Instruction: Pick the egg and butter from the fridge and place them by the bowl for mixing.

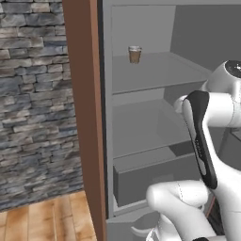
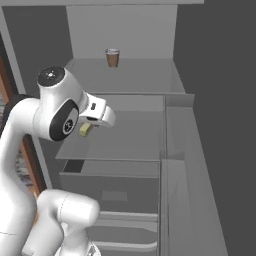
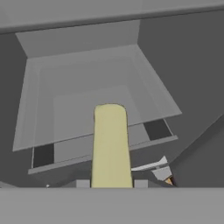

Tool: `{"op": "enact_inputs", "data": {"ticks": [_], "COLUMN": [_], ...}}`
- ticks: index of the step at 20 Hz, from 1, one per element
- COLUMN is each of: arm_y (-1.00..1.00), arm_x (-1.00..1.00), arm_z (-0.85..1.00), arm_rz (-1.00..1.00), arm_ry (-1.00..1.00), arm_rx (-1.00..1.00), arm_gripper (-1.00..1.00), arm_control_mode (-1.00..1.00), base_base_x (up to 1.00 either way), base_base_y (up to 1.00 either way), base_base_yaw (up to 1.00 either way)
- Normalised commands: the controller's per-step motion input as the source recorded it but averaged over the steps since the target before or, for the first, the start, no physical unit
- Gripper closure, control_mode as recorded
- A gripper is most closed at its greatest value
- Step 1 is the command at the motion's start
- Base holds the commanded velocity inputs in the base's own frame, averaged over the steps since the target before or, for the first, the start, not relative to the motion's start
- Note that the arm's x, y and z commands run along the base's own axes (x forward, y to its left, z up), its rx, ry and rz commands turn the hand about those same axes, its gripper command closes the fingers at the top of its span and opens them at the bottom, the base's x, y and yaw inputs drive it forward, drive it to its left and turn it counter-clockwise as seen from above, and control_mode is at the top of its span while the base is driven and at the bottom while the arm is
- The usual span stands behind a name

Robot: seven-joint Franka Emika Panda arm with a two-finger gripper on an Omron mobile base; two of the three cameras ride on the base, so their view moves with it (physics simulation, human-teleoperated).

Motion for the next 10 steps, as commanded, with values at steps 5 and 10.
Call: {"op": "enact_inputs", "data": {"ticks": [5, 10], "arm_y": [0.0, 0.0], "arm_x": [0.0, 0.0], "arm_z": [0.0, 0.0], "arm_rz": [0.0, 0.0], "arm_ry": [0.0, 0.0], "arm_rx": [0.0, 0.0], "arm_gripper": [1.0, 1.0], "arm_control_mode": [1.0, 1.0], "base_base_x": [-0.75, -0.75], "base_base_y": [0.02, 0.05], "base_base_yaw": [0.0, 0.11]}}
